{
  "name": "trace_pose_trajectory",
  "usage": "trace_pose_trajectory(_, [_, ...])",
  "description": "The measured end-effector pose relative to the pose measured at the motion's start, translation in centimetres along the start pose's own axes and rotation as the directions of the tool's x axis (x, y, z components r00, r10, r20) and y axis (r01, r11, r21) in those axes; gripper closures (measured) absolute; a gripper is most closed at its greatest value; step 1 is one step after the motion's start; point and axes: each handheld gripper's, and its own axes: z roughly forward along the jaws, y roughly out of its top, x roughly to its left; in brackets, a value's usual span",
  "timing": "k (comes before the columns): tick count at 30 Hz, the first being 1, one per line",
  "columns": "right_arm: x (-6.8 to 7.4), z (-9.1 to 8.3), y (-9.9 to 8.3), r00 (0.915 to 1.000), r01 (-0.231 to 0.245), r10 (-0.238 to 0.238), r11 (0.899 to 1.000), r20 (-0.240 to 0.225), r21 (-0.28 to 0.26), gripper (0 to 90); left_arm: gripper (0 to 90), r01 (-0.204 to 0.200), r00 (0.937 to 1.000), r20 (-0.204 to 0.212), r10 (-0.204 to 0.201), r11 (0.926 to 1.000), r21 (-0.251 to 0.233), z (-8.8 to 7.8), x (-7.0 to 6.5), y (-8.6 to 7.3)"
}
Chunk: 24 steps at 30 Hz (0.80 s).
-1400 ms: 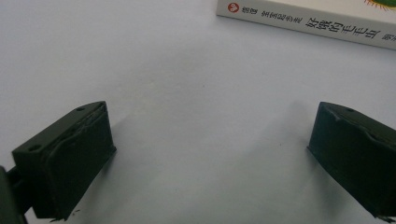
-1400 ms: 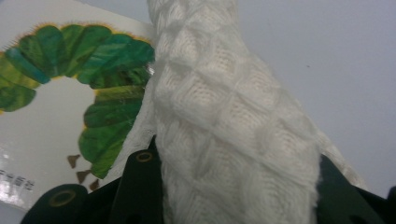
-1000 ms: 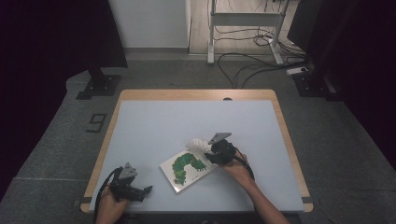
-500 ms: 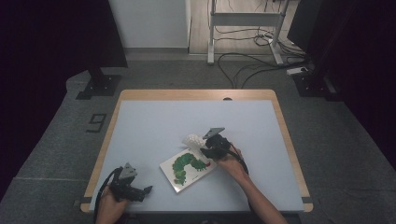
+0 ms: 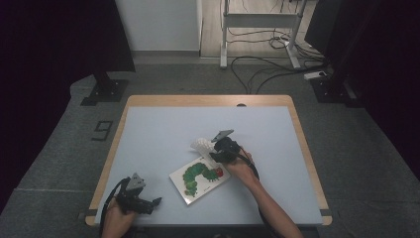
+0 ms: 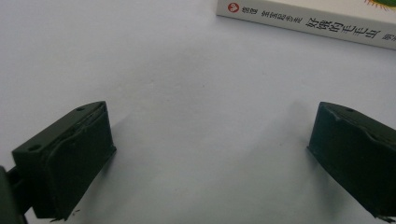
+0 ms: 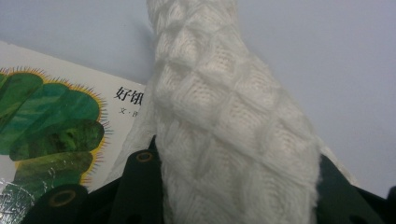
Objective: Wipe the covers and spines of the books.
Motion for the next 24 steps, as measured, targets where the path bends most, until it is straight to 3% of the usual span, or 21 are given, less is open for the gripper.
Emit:
trace_pose_trajectory(4, [0.1, 0.0, 0.0, 1.0000, 0.006, -0.006, 1.000, 0.006, -0.007, 60.4, 0.0, 0.000, 1.0000, 0.000, 0.000, 1.0000, 0.000, 0.0, 0.0, 0.0])
trace_pose_trajectory(6, [0.2, 0.1, 0.0, 0.9998, 0.006, -0.006, 1.000, -0.018, -0.016, 60.4, 0.0, 0.000, 1.0000, 0.000, 0.000, 1.0000, 0.000, 0.0, 0.0, 0.0])
trace_pose_trajectory(15, [2.1, 0.3, 0.5, 0.9981, 0.055, -0.055, 0.998, -0.025, -0.025, 60.5, 0.0, -0.001, 1.0000, 0.000, 0.001, 1.0000, 0.001, 0.0, 0.0, 0.0])
trace_pose_trajectory(24, [3.8, 0.6, 1.1, 0.9939, 0.084, -0.087, 0.996, -0.068, -0.032, 60.5, 0.0, -0.001, 1.0000, 0.000, 0.001, 1.0000, 0.001, 0.0, 0.0, 0.0])
